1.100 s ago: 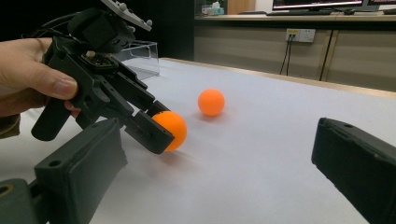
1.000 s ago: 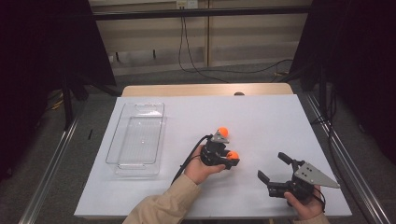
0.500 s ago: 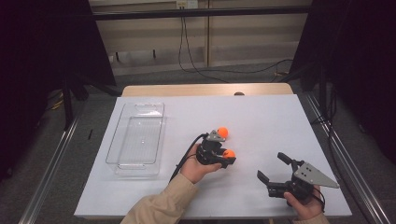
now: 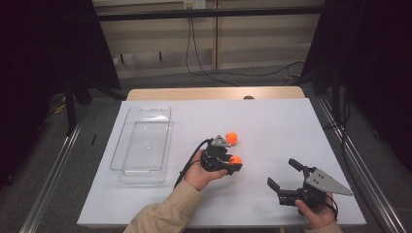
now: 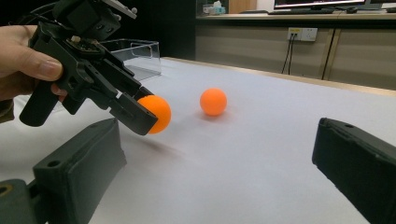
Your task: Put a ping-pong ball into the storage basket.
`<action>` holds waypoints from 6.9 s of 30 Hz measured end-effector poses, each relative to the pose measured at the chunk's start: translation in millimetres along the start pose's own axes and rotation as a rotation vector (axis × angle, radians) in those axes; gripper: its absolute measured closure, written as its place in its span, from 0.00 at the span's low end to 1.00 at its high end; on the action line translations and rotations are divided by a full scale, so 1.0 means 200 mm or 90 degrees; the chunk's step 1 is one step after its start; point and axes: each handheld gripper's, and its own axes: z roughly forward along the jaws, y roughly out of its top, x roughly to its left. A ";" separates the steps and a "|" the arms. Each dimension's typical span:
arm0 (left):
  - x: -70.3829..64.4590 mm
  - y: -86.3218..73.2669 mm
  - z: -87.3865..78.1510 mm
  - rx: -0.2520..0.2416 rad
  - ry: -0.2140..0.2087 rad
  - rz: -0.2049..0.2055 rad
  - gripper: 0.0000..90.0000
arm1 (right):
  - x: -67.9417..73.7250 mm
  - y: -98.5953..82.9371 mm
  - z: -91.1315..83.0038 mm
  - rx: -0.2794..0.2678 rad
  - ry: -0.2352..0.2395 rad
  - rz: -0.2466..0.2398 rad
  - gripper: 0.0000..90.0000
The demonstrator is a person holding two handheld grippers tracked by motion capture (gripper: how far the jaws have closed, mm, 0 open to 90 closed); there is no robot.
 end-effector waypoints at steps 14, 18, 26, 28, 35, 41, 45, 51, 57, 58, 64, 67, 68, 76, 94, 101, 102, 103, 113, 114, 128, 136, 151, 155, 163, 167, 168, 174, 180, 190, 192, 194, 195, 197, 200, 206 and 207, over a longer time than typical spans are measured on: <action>0.03 -0.01 -0.05 -0.003 0.002 -0.011 0.57 | 0.00 0.00 0.00 0.000 -0.001 0.001 0.01; 0.04 -0.01 -0.06 -0.006 0.002 -0.019 0.56 | 0.00 0.00 0.00 0.000 -0.001 0.001 0.01; 0.05 -0.01 -0.09 -0.006 0.001 -0.025 0.57 | 0.00 0.00 0.00 0.000 -0.001 0.001 0.01; 0.06 -0.01 -0.10 -0.005 0.001 -0.028 0.57 | 0.00 0.00 0.00 -0.001 -0.001 0.001 0.01; 0.08 0.00 -0.12 -0.009 0.004 -0.035 0.57 | 0.00 0.00 0.00 0.001 -0.001 0.001 0.01; 0.09 0.00 -0.14 -0.017 0.006 -0.043 0.57 | 0.00 0.00 0.00 0.000 -0.002 0.002 0.01; 0.10 0.00 -0.15 -0.020 0.007 -0.046 0.57 | 0.00 0.00 0.00 0.000 -0.001 0.002 0.01; 0.11 0.01 -0.17 -0.019 0.013 -0.045 0.57 | 0.00 0.00 0.00 -0.001 -0.001 0.002 0.01; 0.12 0.01 -0.20 -0.027 0.017 -0.057 0.56 | 0.00 0.00 0.00 -0.001 -0.001 0.003 0.01; 0.12 0.01 -0.20 -0.029 0.019 -0.058 0.57 | 0.00 0.00 0.00 0.000 -0.001 0.003 0.01; 0.13 0.02 -0.23 -0.031 0.023 -0.062 0.57 | 0.00 0.00 0.00 -0.001 -0.001 0.003 0.01; 0.14 0.02 -0.24 -0.033 0.023 -0.067 0.57 | 0.00 0.00 0.00 -0.001 -0.001 0.003 0.01; 0.14 0.02 -0.24 -0.033 0.023 -0.070 0.57 | 0.00 0.00 0.00 -0.001 -0.001 0.003 0.01; 0.15 0.02 -0.27 -0.037 0.030 -0.075 0.57 | 0.00 0.00 0.00 -0.001 0.000 0.003 0.01; 0.18 0.02 -0.31 -0.040 0.031 -0.091 0.57 | 0.00 0.00 0.00 -0.002 0.000 0.004 0.01; 0.19 0.03 -0.33 -0.043 0.034 -0.096 0.57 | 0.00 0.00 0.00 -0.002 0.000 0.004 0.01; 0.19 0.03 -0.33 -0.044 0.034 -0.098 0.57 | 0.00 0.00 0.00 -0.002 0.000 0.004 0.01; 0.19 0.03 -0.33 -0.045 0.035 -0.098 0.57 | 0.00 0.00 0.00 -0.002 0.000 0.004 0.01; 0.20 0.03 -0.36 -0.051 0.040 -0.109 0.57 | 0.00 0.00 0.00 -0.003 0.000 0.005 0.01; 0.21 0.03 -0.36 -0.050 0.040 -0.108 0.57 | 0.00 0.00 0.00 -0.003 0.000 0.004 0.01; 0.23 0.03 -0.39 -0.046 0.044 -0.118 0.57 | 0.00 0.00 0.00 -0.004 0.000 0.006 0.01; 0.23 0.03 -0.40 -0.048 0.046 -0.122 0.57 | 0.00 0.00 0.00 -0.005 -0.001 0.008 0.01; 0.26 0.03 -0.45 -0.054 0.050 -0.133 0.57 | 0.00 0.00 0.00 -0.005 -0.001 0.009 0.01; 0.27 0.03 -0.46 -0.057 0.053 -0.136 0.57 | 0.00 0.00 0.00 -0.005 0.000 0.008 0.01; 0.27 0.03 -0.47 -0.056 0.054 -0.141 0.57 | 0.00 0.00 0.00 -0.006 0.000 0.009 0.01; 0.28 0.03 -0.48 -0.054 0.055 -0.141 0.57 | 0.00 0.00 0.00 -0.006 0.000 0.009 0.01; 0.28 0.03 -0.48 -0.051 0.054 -0.140 0.57 | 0.00 0.00 0.00 -0.006 0.000 0.008 0.01; 0.29 0.03 -0.49 -0.053 0.058 -0.142 0.57 | 0.00 0.00 0.00 -0.006 0.001 0.008 0.01; 0.29 0.02 -0.50 -0.055 0.058 -0.145 0.57 | 0.00 0.00 0.00 -0.007 0.000 0.008 0.01; 0.31 0.02 -0.53 -0.054 0.064 -0.149 0.57 | 0.00 0.00 0.00 -0.006 0.001 0.008 0.01; 0.31 0.02 -0.53 -0.054 0.066 -0.151 0.57 | 0.00 0.00 0.00 -0.006 0.000 0.009 0.01; 0.31 0.02 -0.54 -0.056 0.066 -0.151 0.57 | 0.00 0.00 0.00 -0.005 0.000 0.008 0.01; 0.31 0.02 -0.54 -0.057 0.066 -0.150 0.57 | 0.00 0.00 0.00 -0.006 0.000 0.009 0.01; 0.32 0.02 -0.55 -0.055 0.067 -0.150 0.57 | 0.00 0.00 0.00 -0.006 0.000 0.009 0.01; 0.32 0.02 -0.56 -0.056 0.067 -0.153 0.57 | 0.00 0.00 0.00 -0.006 0.001 0.007 0.01; 0.33 0.02 -0.56 -0.055 0.068 -0.157 0.57 | 0.00 0.00 0.00 -0.007 0.001 0.008 0.01; 0.33 0.02 -0.57 -0.055 0.068 -0.157 0.56 | 0.00 0.00 0.00 -0.007 0.001 0.008 0.01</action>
